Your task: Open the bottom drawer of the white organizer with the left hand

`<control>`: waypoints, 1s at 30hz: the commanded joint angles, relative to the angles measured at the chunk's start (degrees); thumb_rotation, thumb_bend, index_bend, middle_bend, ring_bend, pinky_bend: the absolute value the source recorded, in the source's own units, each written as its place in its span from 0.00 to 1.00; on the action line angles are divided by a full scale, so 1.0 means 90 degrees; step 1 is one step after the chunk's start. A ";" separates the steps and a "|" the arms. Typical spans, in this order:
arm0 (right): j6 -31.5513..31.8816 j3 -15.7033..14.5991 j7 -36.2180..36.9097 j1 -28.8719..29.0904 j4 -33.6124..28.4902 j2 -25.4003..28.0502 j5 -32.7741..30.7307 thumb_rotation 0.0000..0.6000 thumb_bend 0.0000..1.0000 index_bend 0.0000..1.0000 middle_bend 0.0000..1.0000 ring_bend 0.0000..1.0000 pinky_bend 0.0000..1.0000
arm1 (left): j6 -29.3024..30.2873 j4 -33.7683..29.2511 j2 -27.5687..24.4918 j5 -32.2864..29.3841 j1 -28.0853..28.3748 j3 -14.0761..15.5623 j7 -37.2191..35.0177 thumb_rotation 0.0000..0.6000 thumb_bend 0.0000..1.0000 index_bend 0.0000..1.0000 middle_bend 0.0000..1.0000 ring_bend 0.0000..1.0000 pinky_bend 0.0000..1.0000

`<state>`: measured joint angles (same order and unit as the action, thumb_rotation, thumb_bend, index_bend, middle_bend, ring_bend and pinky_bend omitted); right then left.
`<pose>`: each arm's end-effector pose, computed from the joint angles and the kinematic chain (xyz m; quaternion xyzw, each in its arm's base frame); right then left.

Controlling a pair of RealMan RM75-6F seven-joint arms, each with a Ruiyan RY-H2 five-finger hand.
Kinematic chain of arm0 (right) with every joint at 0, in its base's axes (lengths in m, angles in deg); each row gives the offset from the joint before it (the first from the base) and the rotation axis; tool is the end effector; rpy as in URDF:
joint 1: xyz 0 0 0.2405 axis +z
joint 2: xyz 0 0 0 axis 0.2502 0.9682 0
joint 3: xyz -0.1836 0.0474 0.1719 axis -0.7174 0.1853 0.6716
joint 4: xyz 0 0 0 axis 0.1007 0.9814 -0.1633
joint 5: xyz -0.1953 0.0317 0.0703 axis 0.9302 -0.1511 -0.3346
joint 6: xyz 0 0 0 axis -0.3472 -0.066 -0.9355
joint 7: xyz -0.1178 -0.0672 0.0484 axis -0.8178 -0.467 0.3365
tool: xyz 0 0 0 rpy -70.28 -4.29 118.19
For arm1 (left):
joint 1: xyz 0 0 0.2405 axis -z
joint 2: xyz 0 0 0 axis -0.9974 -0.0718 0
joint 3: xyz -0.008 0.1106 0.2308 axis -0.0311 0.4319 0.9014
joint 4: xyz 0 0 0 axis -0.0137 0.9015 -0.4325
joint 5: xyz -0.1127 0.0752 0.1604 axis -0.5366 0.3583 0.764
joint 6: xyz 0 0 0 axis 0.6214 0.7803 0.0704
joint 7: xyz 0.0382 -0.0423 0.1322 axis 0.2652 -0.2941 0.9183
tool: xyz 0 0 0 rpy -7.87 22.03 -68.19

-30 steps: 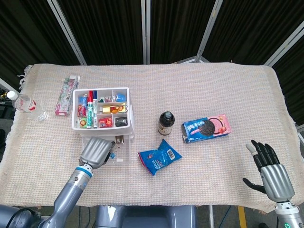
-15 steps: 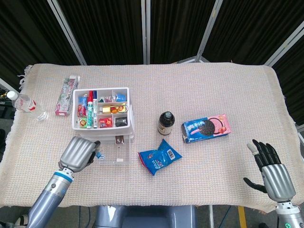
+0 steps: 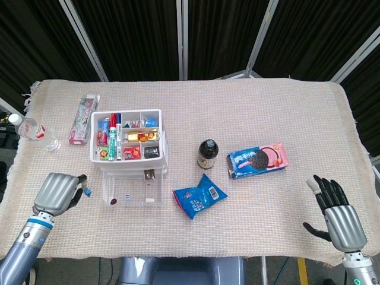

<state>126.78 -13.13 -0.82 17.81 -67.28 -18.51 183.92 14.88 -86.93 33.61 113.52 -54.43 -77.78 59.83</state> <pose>-0.2931 -0.1588 0.1432 0.6328 -0.3541 0.4321 0.5362 -0.2113 0.2315 0.1197 -0.7263 -0.3543 -0.2612 0.5279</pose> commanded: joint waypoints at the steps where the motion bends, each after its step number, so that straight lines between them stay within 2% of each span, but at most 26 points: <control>1: -0.0024 -0.0004 -0.0033 0.0006 -0.0010 -0.0014 -0.0012 1.00 0.02 0.00 0.00 0.00 0.00 | -0.0294 0.0689 0.0089 0.0007 -0.0221 -0.0064 -0.0534 1.00 0.58 0.56 1.00 0.95 0.81; 5: -0.0017 0.0007 -0.0057 0.0001 -0.0010 -0.0029 -0.0028 1.00 0.02 0.00 0.00 0.00 0.00 | -0.0518 0.1169 0.0361 -0.0081 -0.0320 -0.0205 -0.0799 1.00 0.57 0.53 1.00 0.95 0.79; 8: -0.0026 0.0007 -0.0059 0.0003 -0.0007 -0.0030 -0.0036 1.00 0.02 0.00 0.00 0.00 0.00 | -0.0547 0.1373 0.0508 -0.0103 -0.0371 -0.0288 -0.0825 1.00 0.55 0.49 0.96 0.92 0.75; 14: -0.0032 0.0017 -0.0070 0.0007 0.0005 -0.0040 -0.0051 1.00 0.02 0.00 0.00 0.00 0.00 | -0.0287 0.1779 0.0851 0.0002 -0.0621 -0.0507 -0.0964 1.00 0.41 0.39 0.92 0.88 0.66; 19: -0.0045 0.0015 -0.0087 0.0012 0.0017 -0.0051 -0.0052 1.00 0.02 0.00 0.00 0.00 0.00 | 0.0041 0.1901 0.0953 0.0332 -0.0924 -0.0567 -0.1250 1.00 0.37 0.33 0.77 0.76 0.56; 21: -0.0050 0.0015 -0.0097 0.0013 0.0024 -0.0059 -0.0054 1.00 0.02 0.00 0.00 0.00 0.00 | 0.0180 0.1936 0.0977 0.0508 -0.1070 -0.0535 -0.1387 1.00 0.36 0.28 0.67 0.69 0.49; 24: -0.0062 0.0016 -0.0108 0.0018 0.0030 -0.0067 -0.0061 1.00 0.02 0.00 0.00 0.00 0.00 | 0.0355 0.1944 0.0979 0.0783 -0.1271 -0.0453 -0.1587 1.00 0.36 0.16 0.41 0.49 0.33; 26: -0.0066 0.0017 -0.0116 0.0018 0.0036 -0.0071 -0.0066 1.00 0.02 0.00 0.00 0.00 0.00 | 0.0456 0.1907 0.0962 0.0930 -0.1392 -0.0388 -0.1711 1.00 0.33 0.06 0.19 0.29 0.18; 28: -0.0069 0.0025 -0.0122 0.0022 0.0041 -0.0077 -0.0075 1.00 0.02 0.00 0.00 0.00 0.00 | 0.0592 0.1822 0.0899 0.1189 -0.1584 -0.0244 -0.1916 1.00 0.29 0.01 0.05 0.13 0.06; 30: -0.0058 0.0031 -0.0119 0.0022 0.0047 -0.0077 -0.0075 1.00 0.02 0.00 0.00 0.00 0.00 | 0.0736 0.1755 0.0839 0.1433 -0.1763 -0.0121 -0.2077 1.00 0.27 0.00 0.00 0.02 0.01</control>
<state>126.26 -12.85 -1.89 18.00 -66.86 -19.21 183.25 19.99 -70.36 41.79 124.20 -68.51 -80.23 42.87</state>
